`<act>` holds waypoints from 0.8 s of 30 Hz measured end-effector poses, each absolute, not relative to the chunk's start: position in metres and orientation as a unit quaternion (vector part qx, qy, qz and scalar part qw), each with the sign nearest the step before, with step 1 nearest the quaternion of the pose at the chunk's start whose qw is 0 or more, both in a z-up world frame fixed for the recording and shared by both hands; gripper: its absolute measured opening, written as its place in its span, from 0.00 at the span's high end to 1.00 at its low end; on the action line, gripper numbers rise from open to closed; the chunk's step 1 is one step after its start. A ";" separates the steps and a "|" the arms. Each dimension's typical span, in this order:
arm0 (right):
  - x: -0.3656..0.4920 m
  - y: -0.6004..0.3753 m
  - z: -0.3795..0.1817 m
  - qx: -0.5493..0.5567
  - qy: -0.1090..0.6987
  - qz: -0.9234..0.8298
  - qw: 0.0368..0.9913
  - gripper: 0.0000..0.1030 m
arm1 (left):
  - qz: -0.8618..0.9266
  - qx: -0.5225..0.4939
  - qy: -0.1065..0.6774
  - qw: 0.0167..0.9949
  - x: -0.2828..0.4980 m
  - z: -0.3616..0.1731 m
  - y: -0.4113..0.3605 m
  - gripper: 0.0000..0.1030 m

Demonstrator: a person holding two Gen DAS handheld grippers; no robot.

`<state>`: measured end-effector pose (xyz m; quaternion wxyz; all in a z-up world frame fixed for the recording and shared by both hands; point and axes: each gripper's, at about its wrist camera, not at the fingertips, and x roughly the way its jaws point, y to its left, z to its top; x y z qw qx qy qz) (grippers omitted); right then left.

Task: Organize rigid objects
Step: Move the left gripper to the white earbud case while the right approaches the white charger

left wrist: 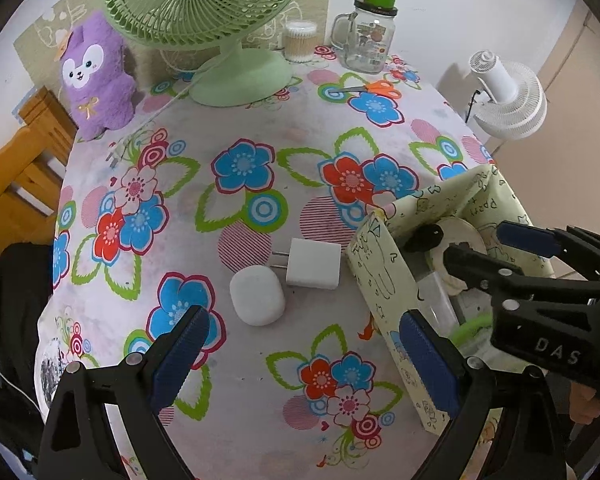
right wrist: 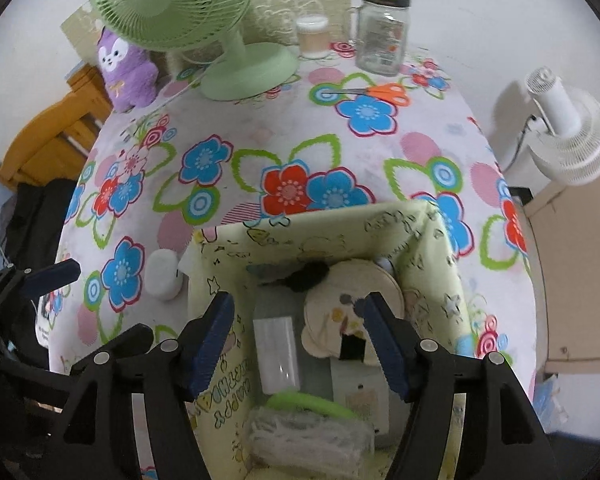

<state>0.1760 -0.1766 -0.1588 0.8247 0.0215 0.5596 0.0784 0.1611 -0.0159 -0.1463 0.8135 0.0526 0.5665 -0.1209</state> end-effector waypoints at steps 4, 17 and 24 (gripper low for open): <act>0.164 -0.176 -0.150 0.033 0.553 0.060 0.830 0.32 | -0.133 0.056 0.561 0.815 0.157 -0.141 -0.010 0.06; 0.131 -0.154 -0.115 0.070 0.512 0.018 0.856 0.23 | -0.173 0.073 0.537 0.823 0.144 -0.119 0.022 0.06; 0.116 -0.132 -0.104 0.081 0.496 0.002 0.865 0.22 | -0.195 0.085 0.525 0.824 0.141 -0.112 0.039 0.06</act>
